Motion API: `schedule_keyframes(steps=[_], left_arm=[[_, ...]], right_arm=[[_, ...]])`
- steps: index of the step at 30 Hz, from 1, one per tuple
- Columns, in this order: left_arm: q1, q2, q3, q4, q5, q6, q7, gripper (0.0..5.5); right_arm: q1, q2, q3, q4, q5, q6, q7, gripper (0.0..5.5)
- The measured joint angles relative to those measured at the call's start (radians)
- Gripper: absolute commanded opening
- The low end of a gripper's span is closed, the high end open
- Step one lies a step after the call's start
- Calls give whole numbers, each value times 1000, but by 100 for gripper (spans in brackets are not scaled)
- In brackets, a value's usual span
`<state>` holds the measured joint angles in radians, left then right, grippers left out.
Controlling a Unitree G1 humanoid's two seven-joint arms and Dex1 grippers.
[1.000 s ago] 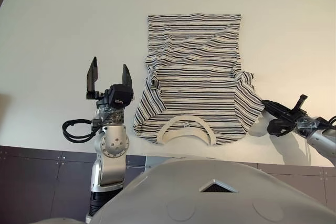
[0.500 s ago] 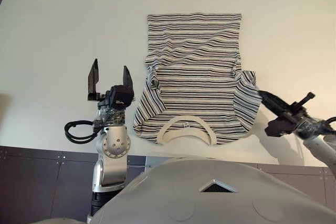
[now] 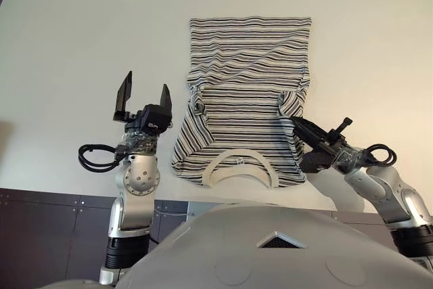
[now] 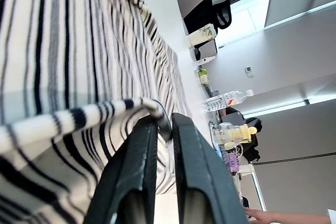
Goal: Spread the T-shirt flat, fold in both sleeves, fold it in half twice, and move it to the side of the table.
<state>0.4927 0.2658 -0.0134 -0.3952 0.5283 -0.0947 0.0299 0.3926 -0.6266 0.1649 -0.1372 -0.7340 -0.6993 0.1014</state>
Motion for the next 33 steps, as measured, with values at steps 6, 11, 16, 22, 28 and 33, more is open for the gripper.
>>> schedule_keyframes(steps=[6,11,16,22,28,33], left_arm=[[34,96,51,51,-34,-73,-40,365],[139,433,87,193,-124,-330,-300,430],[143,692,76,252,-269,-529,-539,500],[112,840,4,275,-336,-662,-690,500],[-19,817,-89,315,-317,-717,-715,500],[-52,780,-131,355,-279,-773,-669,411]], right_arm=[[-8,-17,-64,95,3,-89,-173,182],[83,-245,-93,280,43,-252,-149,273],[87,-459,-15,161,276,-219,182,280],[132,-478,45,-86,362,-89,388,280],[85,-467,51,-126,384,-30,478,280],[43,-435,58,-104,383,-38,493,280]])
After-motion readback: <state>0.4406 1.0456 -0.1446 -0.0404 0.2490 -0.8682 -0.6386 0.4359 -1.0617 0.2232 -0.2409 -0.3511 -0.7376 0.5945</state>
